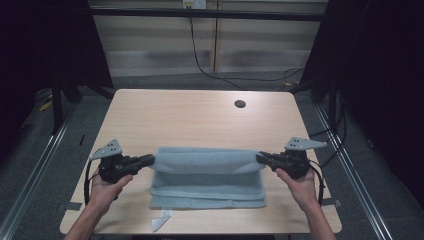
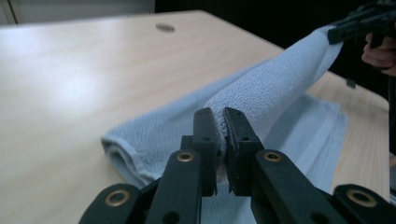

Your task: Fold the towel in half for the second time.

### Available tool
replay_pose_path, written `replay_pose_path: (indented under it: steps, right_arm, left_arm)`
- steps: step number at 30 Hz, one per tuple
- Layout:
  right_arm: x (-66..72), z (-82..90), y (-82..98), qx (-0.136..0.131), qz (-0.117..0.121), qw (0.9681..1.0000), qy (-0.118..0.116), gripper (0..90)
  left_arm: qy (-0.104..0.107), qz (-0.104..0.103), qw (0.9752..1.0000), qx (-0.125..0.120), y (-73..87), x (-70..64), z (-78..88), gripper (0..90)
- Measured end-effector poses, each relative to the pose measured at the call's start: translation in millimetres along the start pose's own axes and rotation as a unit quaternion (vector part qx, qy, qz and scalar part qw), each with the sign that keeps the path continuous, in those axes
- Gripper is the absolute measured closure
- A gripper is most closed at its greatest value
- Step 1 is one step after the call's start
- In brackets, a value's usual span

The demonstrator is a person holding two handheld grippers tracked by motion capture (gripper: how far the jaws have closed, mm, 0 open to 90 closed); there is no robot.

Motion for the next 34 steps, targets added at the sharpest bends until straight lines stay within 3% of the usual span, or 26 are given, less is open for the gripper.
replay_pose_path:
  steps: [5,11,16,19,22,24,27,29,31,32,34]
  right_arm:
    - [10.7,-4.0,30.5,0.029,-0.010,0.9995,-0.011,81.0]
    - [24.1,3.0,57.4,0.037,-0.024,0.9986,-0.031,73.6]
    - [29.9,21.0,49.4,-0.002,-0.024,0.9994,-0.027,64.7]
    - [24.1,23.7,40.4,-0.012,-0.023,0.9996,-0.008,61.0]
    - [12.9,19.4,32.6,-0.021,-0.023,0.9994,0.014,55.0]
    - [-0.3,16.0,28.4,-0.033,-0.036,0.9983,0.032,53.2]
    - [-17.4,12.8,30.8,-0.032,-0.048,0.9965,0.061,49.4]
    - [-26.1,11.9,35.4,-0.029,-0.053,0.9952,0.076,46.1]
    - [-32.1,11.3,41.1,-0.026,-0.059,0.9938,0.091,44.9]
    - [-33.2,10.3,44.8,-0.016,-0.060,0.9932,0.098,42.3]
    - [-33.5,10.1,50.2,-0.011,-0.066,0.9917,0.110,37.7]
  left_arm:
    - [0.008,-0.004,0.9995,0.029,18.9,-6.3,2.5,83.9]
    - [0.025,-0.011,0.9986,0.046,39.0,-17.9,16.2,80.7]
    - [0.037,0.011,0.9991,0.020,34.4,-18.3,27.4,67.9]
    - [0.008,0.032,0.9994,0.009,23.2,-0.7,24.1,57.1]
    - [-0.036,0.046,0.9983,0.011,15.8,23.5,15.0,48.2]
    - [-0.069,0.072,0.9949,0.013,14.9,44.2,8.8,42.5]
    - [-0.097,0.090,0.9910,0.024,19.2,58.7,5.6,37.1]
    - [-0.095,0.115,0.9888,0.011,19.3,61.3,6.3,33.3]
    - [-0.106,0.097,0.9895,0.017,19.9,61.8,7.3,33.5]
    - [-0.108,0.099,0.9892,0.015,20.6,61.4,8.3,33.0]
    - [-0.099,0.090,0.9906,0.026,26.1,55.7,9.3,30.3]
Point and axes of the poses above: each handheld gripper's, and its own axes: z roughly backward along the jaws, y roughly out of its underside, x roughly to its left, the point moved 6 cm from there along -z, roughly forward along the jaws, and after that the axes turned 8 degrees about -y, right-handed, at the moved point
